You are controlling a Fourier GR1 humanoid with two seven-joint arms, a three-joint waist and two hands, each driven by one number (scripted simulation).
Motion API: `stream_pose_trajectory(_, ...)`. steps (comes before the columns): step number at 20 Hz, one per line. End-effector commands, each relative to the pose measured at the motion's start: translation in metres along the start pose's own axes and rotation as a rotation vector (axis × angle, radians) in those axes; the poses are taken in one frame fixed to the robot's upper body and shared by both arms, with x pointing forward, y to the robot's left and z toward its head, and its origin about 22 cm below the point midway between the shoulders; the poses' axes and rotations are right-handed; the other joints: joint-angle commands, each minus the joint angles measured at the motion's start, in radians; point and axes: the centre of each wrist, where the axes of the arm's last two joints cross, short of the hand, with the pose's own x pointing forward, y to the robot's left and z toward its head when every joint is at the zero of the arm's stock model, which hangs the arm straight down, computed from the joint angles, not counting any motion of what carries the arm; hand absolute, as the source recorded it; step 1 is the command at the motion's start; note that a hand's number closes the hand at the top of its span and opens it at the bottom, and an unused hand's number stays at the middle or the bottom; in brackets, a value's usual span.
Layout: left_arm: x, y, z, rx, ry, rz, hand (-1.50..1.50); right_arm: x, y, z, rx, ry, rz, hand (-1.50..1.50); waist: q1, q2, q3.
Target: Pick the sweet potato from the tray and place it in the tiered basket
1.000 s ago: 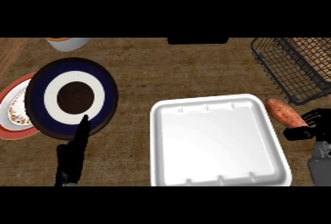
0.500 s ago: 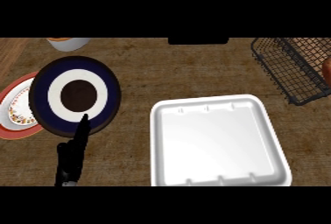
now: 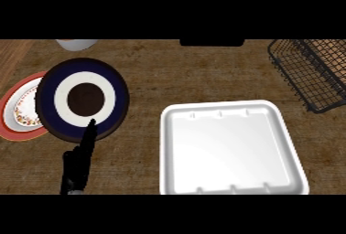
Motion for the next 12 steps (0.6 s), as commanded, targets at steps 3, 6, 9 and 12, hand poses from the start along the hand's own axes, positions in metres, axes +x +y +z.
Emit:
stream_pose_trajectory(3,0.004,-0.009,-0.012,-0.006,0.03,0.007,0.0,0.023,-0.02,-0.056,0.023,0.161,0.042,1.5,0.0,0.006,-0.001)
stream_pose_trajectory(6,0.006,0.007,-0.008,0.0,0.02,-0.005,0.0,0.018,0.0,-0.071,0.031,0.206,0.048,1.5,0.003,0.005,0.0)
stream_pose_trajectory(9,0.021,0.001,-0.004,-0.02,0.018,-0.002,0.0,0.04,0.011,-0.078,0.026,0.202,0.063,1.5,0.012,0.006,0.0)
stream_pose_trajectory(12,0.002,0.008,0.008,-0.003,0.039,0.003,0.0,0.034,0.013,-0.113,0.065,0.201,0.046,1.5,0.013,0.006,0.0)
